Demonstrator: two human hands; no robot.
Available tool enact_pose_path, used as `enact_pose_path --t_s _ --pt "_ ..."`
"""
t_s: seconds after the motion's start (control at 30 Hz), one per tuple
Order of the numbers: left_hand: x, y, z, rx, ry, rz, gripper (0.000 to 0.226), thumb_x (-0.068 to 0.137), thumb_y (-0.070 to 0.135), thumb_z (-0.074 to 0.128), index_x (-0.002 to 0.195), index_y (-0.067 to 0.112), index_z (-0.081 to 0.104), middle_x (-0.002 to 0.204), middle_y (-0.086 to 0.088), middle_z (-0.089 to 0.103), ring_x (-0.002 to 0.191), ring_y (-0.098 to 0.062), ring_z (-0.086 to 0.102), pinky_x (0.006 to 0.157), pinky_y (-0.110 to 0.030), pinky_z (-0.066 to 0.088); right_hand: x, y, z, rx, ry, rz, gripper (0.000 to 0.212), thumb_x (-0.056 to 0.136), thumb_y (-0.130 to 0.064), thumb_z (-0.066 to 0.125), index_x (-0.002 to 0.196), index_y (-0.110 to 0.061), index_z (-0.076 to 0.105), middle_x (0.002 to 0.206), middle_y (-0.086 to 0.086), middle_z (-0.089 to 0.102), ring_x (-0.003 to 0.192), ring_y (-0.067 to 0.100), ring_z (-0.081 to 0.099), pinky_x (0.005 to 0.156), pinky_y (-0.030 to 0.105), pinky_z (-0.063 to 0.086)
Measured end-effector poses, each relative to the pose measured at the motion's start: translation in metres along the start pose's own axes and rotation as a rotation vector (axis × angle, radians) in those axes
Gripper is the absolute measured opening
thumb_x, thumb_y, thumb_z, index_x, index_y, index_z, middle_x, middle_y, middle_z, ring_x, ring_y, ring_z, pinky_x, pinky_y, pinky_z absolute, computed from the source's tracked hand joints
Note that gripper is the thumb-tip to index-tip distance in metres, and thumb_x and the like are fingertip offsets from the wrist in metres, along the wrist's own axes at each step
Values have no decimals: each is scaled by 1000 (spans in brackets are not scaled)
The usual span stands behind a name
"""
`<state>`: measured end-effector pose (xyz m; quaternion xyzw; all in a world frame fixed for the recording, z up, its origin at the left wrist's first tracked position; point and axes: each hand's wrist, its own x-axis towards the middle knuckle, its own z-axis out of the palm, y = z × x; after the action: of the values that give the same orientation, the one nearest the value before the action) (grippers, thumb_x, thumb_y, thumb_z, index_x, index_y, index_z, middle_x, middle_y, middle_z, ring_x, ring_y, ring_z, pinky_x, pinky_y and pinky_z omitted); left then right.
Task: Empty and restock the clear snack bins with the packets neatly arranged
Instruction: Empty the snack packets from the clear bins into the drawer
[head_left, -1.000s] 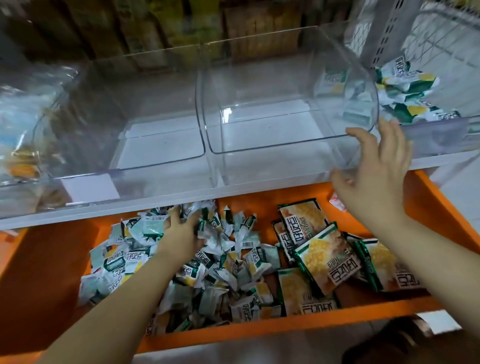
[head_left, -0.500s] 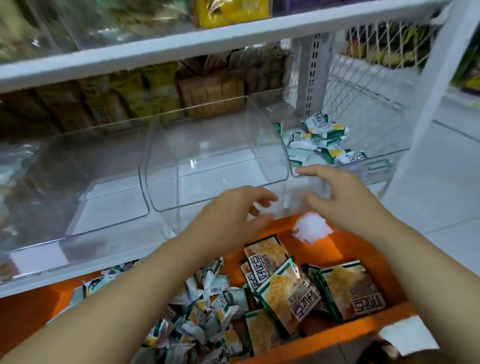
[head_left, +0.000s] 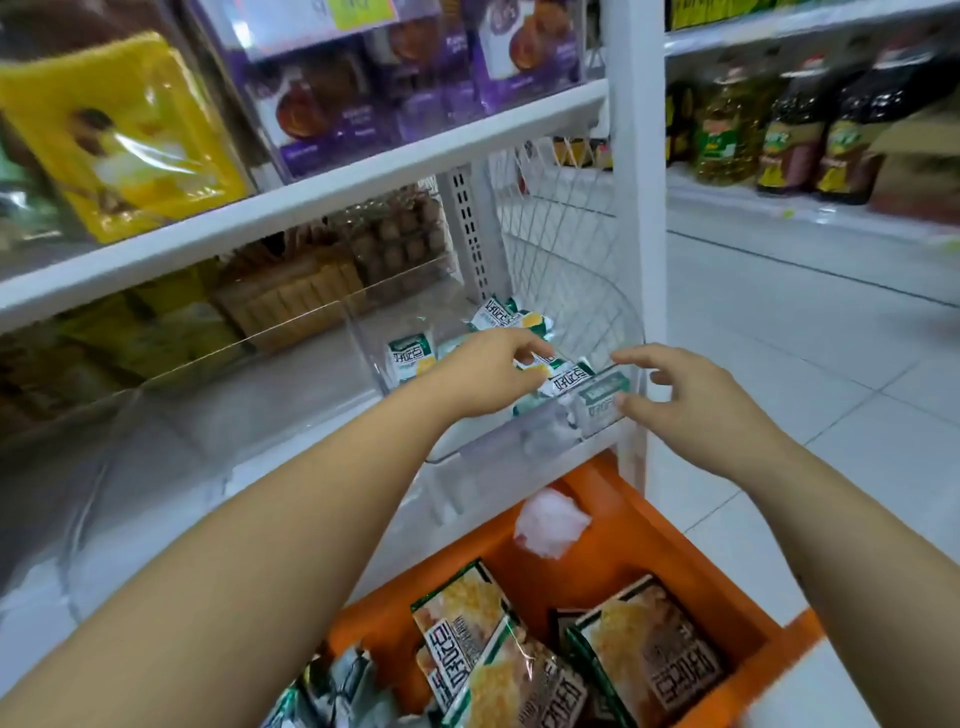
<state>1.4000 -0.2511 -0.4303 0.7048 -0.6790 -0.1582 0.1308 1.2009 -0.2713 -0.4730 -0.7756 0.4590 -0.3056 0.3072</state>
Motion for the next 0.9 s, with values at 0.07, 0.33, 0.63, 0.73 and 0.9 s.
enact_pose_path --t_s 0.07,0.33,0.63,0.73,0.9 --pt "20 -3 12 -25 -107 -46 39 92 30 59 131 27 55 120 2 55 103 -11 54 84 -21 37 3 7 -1 16 -50 16 45 88 -19 64 131 -27 54 136 1 50 123 17 48 84 17 30" --pt "69 -2 26 -270 -485 -213 63 86 44 65 142 35 39 145 6 39 126 -12 40 67 -28 47 17 28 -3 67 -82 82 48 90 -29 63 134 -39 47 138 -6 47 118 12 49 86 21 35" --pt "83 -24 27 -139 -366 -138 37 93 18 60 128 29 57 111 5 48 99 -8 58 58 -22 51 17 32 9 101 -105 69 47 90 -33 62 133 -40 46 140 -10 47 114 8 50 85 23 43" --pt "77 -29 29 -244 -370 -192 30 94 35 58 124 34 59 122 7 56 104 -6 57 63 -26 54 17 31 11 107 -117 73 49 91 -32 61 135 -42 43 140 -8 46 109 7 47 74 19 44" --pt "76 -13 36 -167 -465 -152 69 80 45 73 141 38 41 142 12 43 125 -17 48 73 -36 58 19 30 17 119 -110 78 50 91 -27 60 136 -41 43 131 -4 52 102 7 47 70 17 41"
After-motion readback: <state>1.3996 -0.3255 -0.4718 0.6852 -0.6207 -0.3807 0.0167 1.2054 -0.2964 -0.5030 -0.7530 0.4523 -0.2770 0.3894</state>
